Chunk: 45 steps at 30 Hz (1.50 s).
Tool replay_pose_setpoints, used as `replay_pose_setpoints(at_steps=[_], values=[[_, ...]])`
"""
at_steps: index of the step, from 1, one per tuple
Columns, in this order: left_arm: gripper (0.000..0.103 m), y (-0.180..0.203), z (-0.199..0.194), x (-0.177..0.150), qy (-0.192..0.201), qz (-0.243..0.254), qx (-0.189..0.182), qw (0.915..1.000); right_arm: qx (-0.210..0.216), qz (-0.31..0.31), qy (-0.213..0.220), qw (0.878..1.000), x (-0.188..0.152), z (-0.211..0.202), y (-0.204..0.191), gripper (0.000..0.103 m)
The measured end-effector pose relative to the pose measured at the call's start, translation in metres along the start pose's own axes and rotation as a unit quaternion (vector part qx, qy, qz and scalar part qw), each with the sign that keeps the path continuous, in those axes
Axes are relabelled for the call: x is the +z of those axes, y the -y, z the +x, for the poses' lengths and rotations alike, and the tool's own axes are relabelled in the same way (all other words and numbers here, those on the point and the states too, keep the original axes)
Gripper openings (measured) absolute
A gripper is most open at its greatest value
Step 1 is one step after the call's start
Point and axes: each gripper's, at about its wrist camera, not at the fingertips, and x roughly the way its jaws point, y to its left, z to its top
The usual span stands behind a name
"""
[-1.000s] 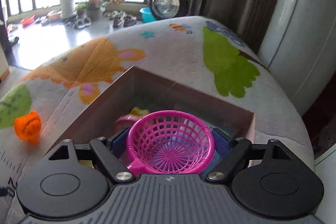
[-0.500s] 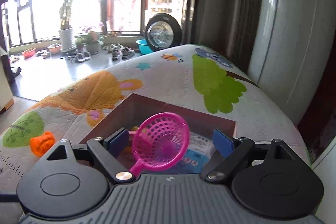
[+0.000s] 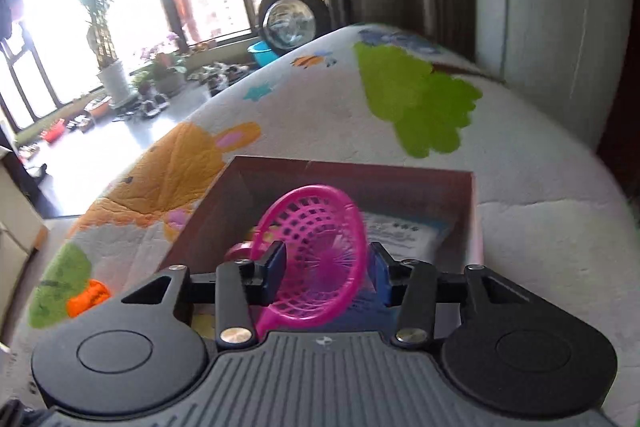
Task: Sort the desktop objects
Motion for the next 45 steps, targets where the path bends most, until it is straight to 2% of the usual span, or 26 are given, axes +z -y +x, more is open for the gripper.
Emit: replay_pose_setpoints(at_steps=[2,3,4,5,7,8,11,12,13,14,16,17,19,22,25,26,29,31,33,35,37,39,45], values=[[0.102,-0.002,0.001,0.0,-0.002,-0.007,-0.004,1.0,0.079,0.013,-0.015,0.997,0.002,0.007,-0.002,0.046],[0.102,-0.003,0.002,0.0,-0.005,-0.012,-0.004,0.9999,0.099,0.018,-0.024,0.995,0.003,0.012,-0.004,0.047],[0.102,-0.004,0.002,0.0,-0.007,-0.016,-0.004,0.9998,0.096,0.019,-0.032,0.995,0.004,0.018,-0.007,0.047],[0.102,-0.005,0.002,0.0,-0.008,-0.019,-0.005,0.9998,0.074,0.016,-0.038,0.996,0.006,0.024,-0.009,0.049],[0.102,-0.005,0.001,-0.001,-0.006,-0.02,-0.007,0.9998,0.029,0.009,-0.046,0.998,0.009,0.034,-0.009,0.06],[0.103,-0.005,0.001,-0.001,-0.006,-0.019,-0.008,0.9998,0.019,0.011,-0.043,0.999,0.01,0.034,-0.005,0.06],[0.103,-0.007,0.002,-0.001,-0.008,-0.021,-0.009,0.9997,-0.024,0.008,-0.043,0.999,0.008,0.026,0.003,0.057],[0.103,-0.007,0.002,-0.001,-0.009,-0.022,-0.01,0.9997,-0.038,0.003,-0.044,0.998,0.007,0.024,0.007,0.05],[0.103,-0.007,0.002,-0.001,-0.01,-0.023,-0.01,0.9996,-0.046,-0.003,-0.042,0.998,0.006,0.021,0.008,0.048],[0.103,-0.008,0.002,-0.001,-0.01,-0.023,-0.011,0.9996,-0.05,-0.008,-0.036,0.998,0.005,0.016,0.009,0.049],[0.103,-0.008,0.002,-0.001,-0.009,-0.024,-0.011,0.9996,-0.043,-0.009,-0.011,0.999,0.003,0.001,0.009,0.057],[0.103,-0.008,0.002,-0.001,-0.01,-0.024,-0.011,0.9996,-0.039,-0.011,0.005,0.999,0.001,-0.009,0.007,0.065],[0.103,-0.008,0.002,-0.001,-0.009,-0.024,-0.01,0.9996,-0.037,-0.037,0.047,0.998,-0.006,-0.034,-0.003,0.068],[0.103,-0.011,-0.001,0.001,-0.002,-0.027,0.002,0.9996,-0.022,-0.124,0.098,0.987,-0.033,-0.072,-0.032,0.075],[0.103,-0.024,-0.01,0.012,0.025,-0.033,0.055,0.9976,0.013,-0.214,0.104,0.971,-0.073,-0.093,-0.061,0.075],[0.103,-0.031,-0.012,0.017,0.027,-0.038,0.072,0.9963,0.025,-0.245,0.095,0.965,-0.088,-0.094,-0.072,0.073],[0.103,-0.044,-0.015,0.03,0.029,-0.041,0.118,0.9917,0.059,-0.301,0.048,0.95,-0.122,-0.081,-0.098,0.057],[0.103,-0.048,-0.015,0.035,0.026,-0.036,0.133,0.9902,0.07,-0.321,0.031,0.944,-0.137,-0.067,-0.111,0.056],[0.103,-0.049,-0.016,0.039,0.023,-0.031,0.135,0.9901,0.062,-0.34,0.031,0.938,-0.148,-0.05,-0.127,0.056],[0.103,-0.046,-0.015,0.041,0.017,-0.025,0.137,0.9902,0.06,-0.335,0.028,0.94,-0.149,-0.035,-0.135,0.056],[0.103,-0.044,-0.013,0.043,0.013,-0.015,0.137,0.9904,0.07,-0.313,0.018,0.947,-0.147,-0.025,-0.136,0.056],[0.103,-0.041,-0.012,0.043,0.01,-0.007,0.137,0.9904,0.082,-0.286,0.007,0.955,-0.142,-0.023,-0.131,0.036],[0.103,-0.037,0.004,0.043,0.005,0.011,0.126,0.992,0.074,-0.256,0.014,0.964,-0.154,-0.059,-0.099,0.035]])
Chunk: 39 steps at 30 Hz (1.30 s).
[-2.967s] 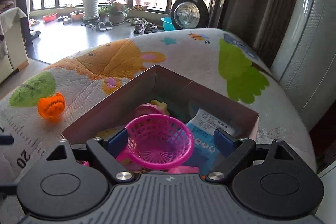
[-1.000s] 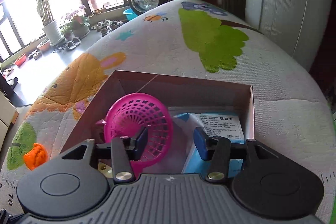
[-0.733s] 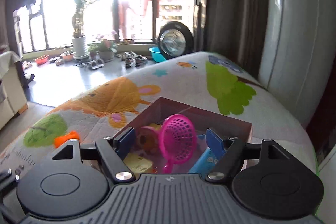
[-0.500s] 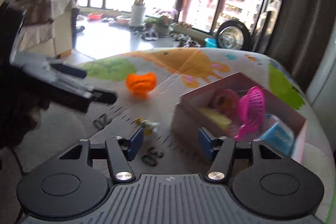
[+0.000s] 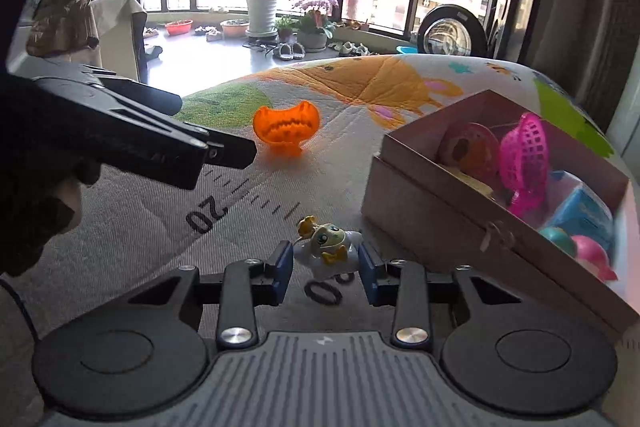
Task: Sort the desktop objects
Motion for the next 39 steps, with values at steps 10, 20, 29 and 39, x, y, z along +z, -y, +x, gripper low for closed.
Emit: replay_pose_setpoints(at_steps=[10,20,29,39], values=[[0.102,0.023,0.062,0.023,-0.008,0.042,0.034,0.9985,-0.097,0.055,0.034,0.993,-0.061,-0.06,0.025,0.058],[0.053,0.027,0.078,0.025,-0.039,0.063,0.053,0.9958,-0.103,0.075,0.056,0.99,-0.067,-0.061,0.029,0.082],[0.054,0.055,0.006,-0.019,-0.054,0.121,-0.082,0.9877,-0.1,0.083,0.061,0.99,-0.068,-0.064,0.03,0.098],[0.086,0.071,-0.022,-0.041,-0.065,0.132,-0.101,0.984,-0.105,0.153,0.01,0.983,-0.067,-0.052,0.051,0.101]])
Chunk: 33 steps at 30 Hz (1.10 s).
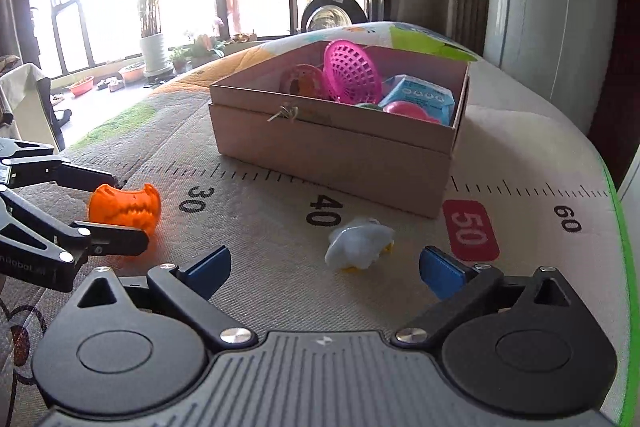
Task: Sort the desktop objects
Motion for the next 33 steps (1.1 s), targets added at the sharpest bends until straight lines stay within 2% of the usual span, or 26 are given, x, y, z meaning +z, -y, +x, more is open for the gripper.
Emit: replay_pose_setpoints(at_steps=[7,11,14,22,25,27,30,33], values=[[0.094,-0.021,-0.005,-0.001,-0.002,-0.015,0.051,0.9986,-0.003,0.025,-0.023,0.999,0.0,0.007,0.007,0.103],[0.095,-0.027,-0.009,-0.002,-0.008,-0.048,0.017,0.9987,-0.015,0.008,-0.032,0.999,0.0,0.009,0.001,0.103],[0.095,-0.021,-0.005,0.001,-0.01,-0.056,-0.005,0.9984,-0.02,0.0,-0.036,0.999,0.002,0.012,-0.001,0.103],[0.093,-0.004,0.015,0.011,-0.013,-0.065,-0.024,0.9975,-0.02,-0.003,-0.039,0.999,0.003,0.014,-0.001,0.103],[0.085,-0.003,0.02,0.013,-0.01,-0.068,-0.024,0.9973,-0.02,-0.001,-0.039,0.999,0.003,0.014,-0.001,0.103],[0.072,-0.004,0.019,0.013,-0.004,-0.066,-0.018,0.9977,-0.018,0.002,-0.04,0.999,0.003,0.014,0.0,0.103],[0.058,-0.008,0.015,0.01,0.001,-0.067,-0.018,0.9976,-0.012,-0.003,-0.042,0.999,0.003,0.013,0.001,0.103],[0.058,-0.011,0.01,0.007,0.003,-0.068,-0.023,0.9974,0.009,-0.014,-0.047,0.999,0.007,0.013,0.005,0.103]])
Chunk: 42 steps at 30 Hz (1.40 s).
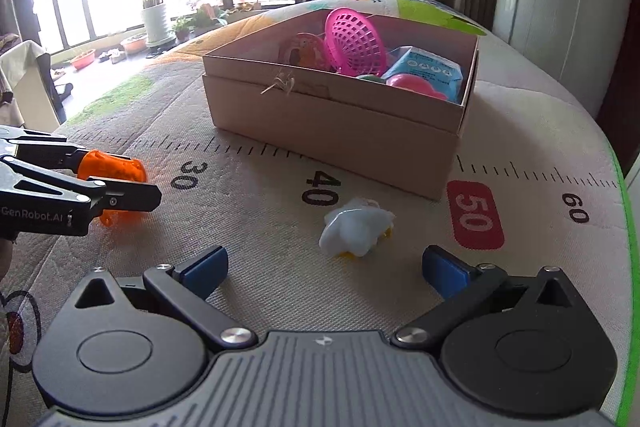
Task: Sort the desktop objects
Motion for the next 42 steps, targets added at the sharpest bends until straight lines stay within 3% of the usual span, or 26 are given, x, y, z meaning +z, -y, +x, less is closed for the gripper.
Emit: replay_pose_setpoints(at_steps=[4,7,9,15,23,32,37,42], values=[[0.056,0.0,-0.004,-0.004,-0.001,0.008,0.002,1.0,-0.034,0.002,0.022,0.999,0.004,0.0,0.001,0.1],[0.058,0.0,-0.005,-0.005,-0.002,0.004,0.01,0.9999,-0.05,-0.001,0.024,0.998,0.009,0.001,0.001,0.083],[0.07,0.001,-0.008,-0.006,-0.003,0.004,0.013,0.9999,-0.045,0.006,0.018,0.999,0.012,0.001,0.005,0.069],[0.082,0.004,-0.025,-0.011,0.0,0.013,0.009,0.9999,-0.042,0.0,0.015,0.999,0.013,-0.004,0.004,0.038],[0.084,0.002,-0.024,-0.017,-0.02,0.0,0.009,0.9998,-0.036,-0.018,0.025,0.999,0.012,-0.014,-0.005,0.037],[0.085,0.019,-0.014,-0.012,-0.017,0.006,-0.034,0.9993,-0.039,-0.03,0.023,0.999,0.009,-0.015,-0.009,0.038],[0.085,0.027,-0.005,-0.007,-0.018,0.019,-0.032,0.9991,-0.042,-0.035,0.023,0.998,0.007,-0.016,-0.01,0.039],[0.086,0.027,-0.005,-0.007,-0.018,0.027,-0.023,0.9992,-0.041,-0.037,0.029,0.998,0.005,-0.018,-0.01,0.049]])
